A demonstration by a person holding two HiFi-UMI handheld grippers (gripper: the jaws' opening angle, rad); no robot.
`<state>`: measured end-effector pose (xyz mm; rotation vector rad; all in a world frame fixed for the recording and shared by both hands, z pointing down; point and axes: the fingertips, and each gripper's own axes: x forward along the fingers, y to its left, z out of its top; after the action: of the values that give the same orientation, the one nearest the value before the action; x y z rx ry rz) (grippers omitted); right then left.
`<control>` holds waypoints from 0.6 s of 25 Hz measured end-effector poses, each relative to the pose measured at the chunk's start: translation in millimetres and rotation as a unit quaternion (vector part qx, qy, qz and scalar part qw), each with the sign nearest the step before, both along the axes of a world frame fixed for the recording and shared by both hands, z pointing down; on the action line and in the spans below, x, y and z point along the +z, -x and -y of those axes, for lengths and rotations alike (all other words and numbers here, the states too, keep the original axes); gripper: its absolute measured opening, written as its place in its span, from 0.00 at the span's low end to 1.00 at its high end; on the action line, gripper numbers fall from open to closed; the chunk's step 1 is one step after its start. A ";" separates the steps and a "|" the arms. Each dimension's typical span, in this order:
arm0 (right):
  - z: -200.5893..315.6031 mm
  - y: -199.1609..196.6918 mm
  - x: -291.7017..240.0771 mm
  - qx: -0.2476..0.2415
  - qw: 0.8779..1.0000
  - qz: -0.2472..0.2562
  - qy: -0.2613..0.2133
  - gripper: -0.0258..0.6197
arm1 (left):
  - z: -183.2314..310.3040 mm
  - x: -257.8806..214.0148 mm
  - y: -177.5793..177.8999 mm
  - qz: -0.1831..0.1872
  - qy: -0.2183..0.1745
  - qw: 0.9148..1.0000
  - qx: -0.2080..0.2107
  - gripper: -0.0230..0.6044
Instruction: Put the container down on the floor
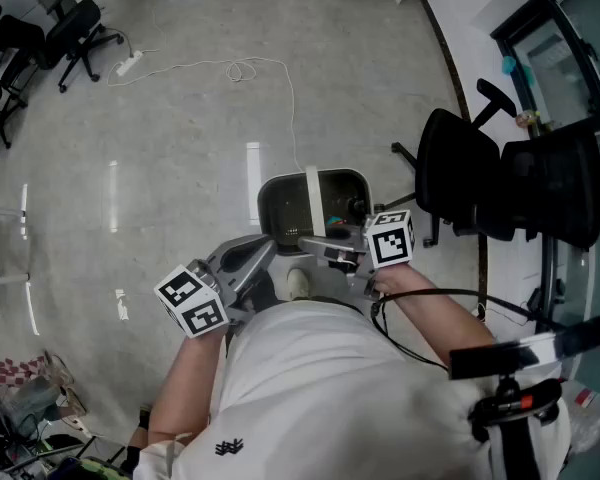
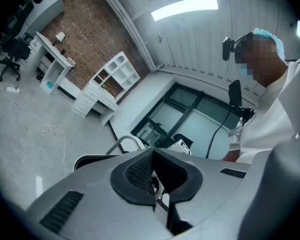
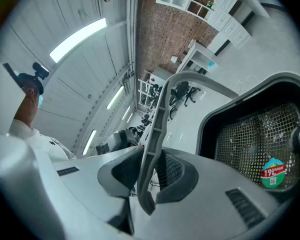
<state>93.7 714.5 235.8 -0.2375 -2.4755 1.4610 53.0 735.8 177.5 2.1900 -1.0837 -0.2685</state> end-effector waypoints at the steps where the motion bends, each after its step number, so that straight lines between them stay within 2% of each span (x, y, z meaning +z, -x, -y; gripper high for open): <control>1: 2.6 -12.8 2.4 0.005 1.000 -0.004 0.002 0.11 | 0.6 -0.6 -12.4 0.001 0.001 1.000 0.004 0.05; 6: 10.2 -66.0 14.1 0.040 0.999 -0.004 0.024 0.11 | 0.1 1.0 -56.5 0.019 -0.001 0.999 0.029 0.05; 10: 15.4 -88.3 24.3 0.068 0.997 0.005 0.033 0.11 | 2.1 11.4 -68.9 0.028 0.006 0.999 0.041 0.05; 15: 51.1 -101.5 10.8 0.096 0.995 0.008 0.036 0.11 | 39.7 -6.2 -77.8 0.027 0.012 0.997 0.065 0.05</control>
<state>195.2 663.5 246.6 -0.0245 -2.5201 1.6303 130.8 696.1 171.2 2.2461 -0.9630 -0.1372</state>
